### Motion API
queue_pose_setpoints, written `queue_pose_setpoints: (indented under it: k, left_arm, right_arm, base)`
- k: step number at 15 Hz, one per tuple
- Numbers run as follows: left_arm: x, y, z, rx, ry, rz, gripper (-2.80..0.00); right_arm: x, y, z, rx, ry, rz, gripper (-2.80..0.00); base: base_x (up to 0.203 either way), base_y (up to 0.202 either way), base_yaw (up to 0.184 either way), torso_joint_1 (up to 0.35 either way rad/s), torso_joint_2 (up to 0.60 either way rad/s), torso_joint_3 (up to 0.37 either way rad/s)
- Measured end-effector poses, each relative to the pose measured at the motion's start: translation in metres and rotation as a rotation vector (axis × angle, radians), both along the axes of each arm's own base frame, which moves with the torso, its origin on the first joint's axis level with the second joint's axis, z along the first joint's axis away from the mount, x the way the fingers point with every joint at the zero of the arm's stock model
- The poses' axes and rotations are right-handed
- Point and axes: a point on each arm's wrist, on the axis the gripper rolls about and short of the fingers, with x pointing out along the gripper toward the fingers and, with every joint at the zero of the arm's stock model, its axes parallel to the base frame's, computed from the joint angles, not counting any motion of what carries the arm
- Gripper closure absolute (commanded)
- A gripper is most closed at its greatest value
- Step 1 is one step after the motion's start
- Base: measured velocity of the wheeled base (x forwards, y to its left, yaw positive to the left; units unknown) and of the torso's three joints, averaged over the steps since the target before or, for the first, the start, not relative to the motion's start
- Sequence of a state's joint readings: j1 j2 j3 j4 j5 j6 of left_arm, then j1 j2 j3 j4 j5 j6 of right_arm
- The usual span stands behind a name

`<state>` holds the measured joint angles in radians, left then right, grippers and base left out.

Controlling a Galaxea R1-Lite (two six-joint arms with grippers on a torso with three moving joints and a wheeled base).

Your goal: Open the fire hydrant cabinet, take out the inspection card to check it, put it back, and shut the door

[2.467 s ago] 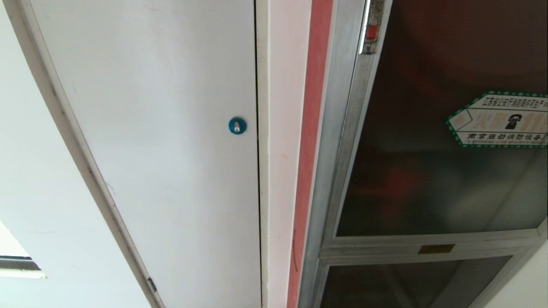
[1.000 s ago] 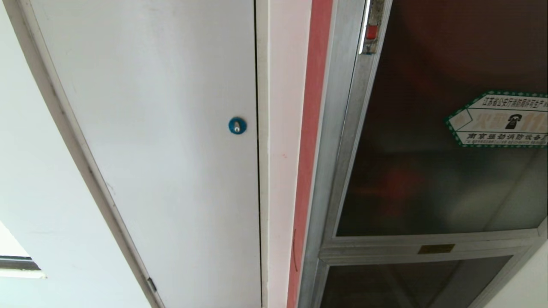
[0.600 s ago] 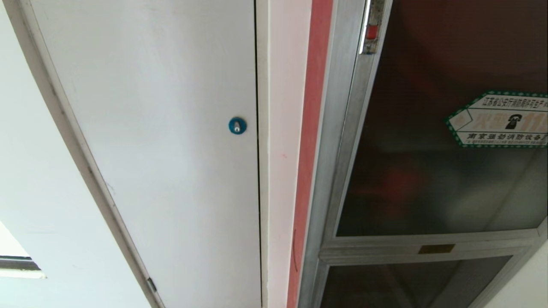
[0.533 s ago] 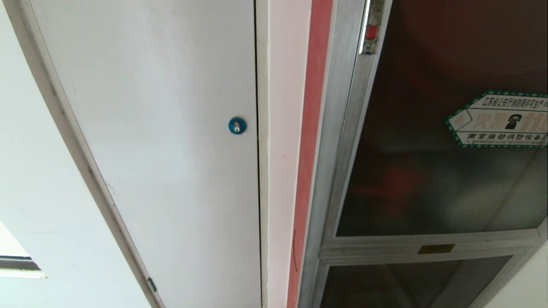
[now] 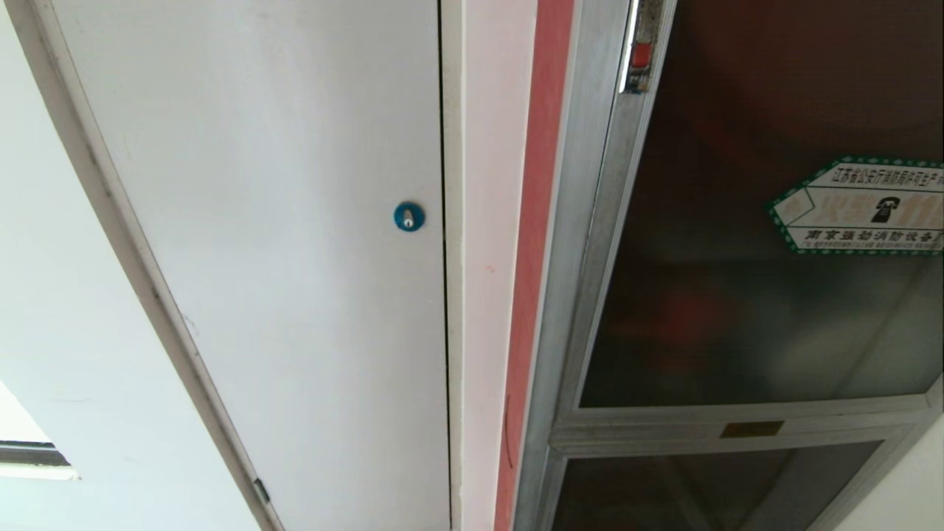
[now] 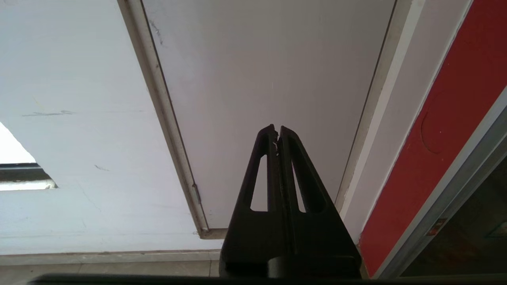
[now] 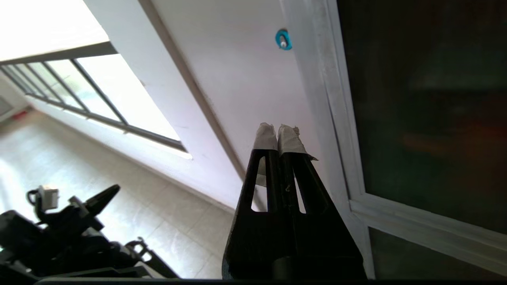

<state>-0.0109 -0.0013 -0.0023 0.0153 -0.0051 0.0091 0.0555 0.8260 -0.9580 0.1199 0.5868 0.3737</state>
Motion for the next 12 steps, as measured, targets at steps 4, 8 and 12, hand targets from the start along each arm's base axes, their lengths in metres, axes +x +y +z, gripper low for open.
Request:
queue_pose_setpoints:
  k: [4, 8, 12]
  left_arm:
    - [0.0, 0.0, 0.0, 0.0, 0.0, 0.0, 0.0]
    - [0.0, 0.0, 0.0, 0.0, 0.0, 0.0, 0.0]
    - [0.0, 0.0, 0.0, 0.0, 0.0, 0.0, 0.0]
  right_arm:
    - [0.032, 0.014, 0.023, 0.012, 0.026, 0.13, 0.0]
    - [0.064, 0.031, 0.048, 0.015, 0.015, 0.208, 0.0]
    - [0.097, 0.043, 0.063, 0.016, 0.005, 0.199, 0.0]
  base:
    - [0.0, 0.0, 0.0, 0.0, 0.0, 0.0]
    - [0.0, 0.0, 0.0, 0.0, 0.0, 0.0]
    - [0.0, 0.0, 0.0, 0.0, 0.0, 0.0]
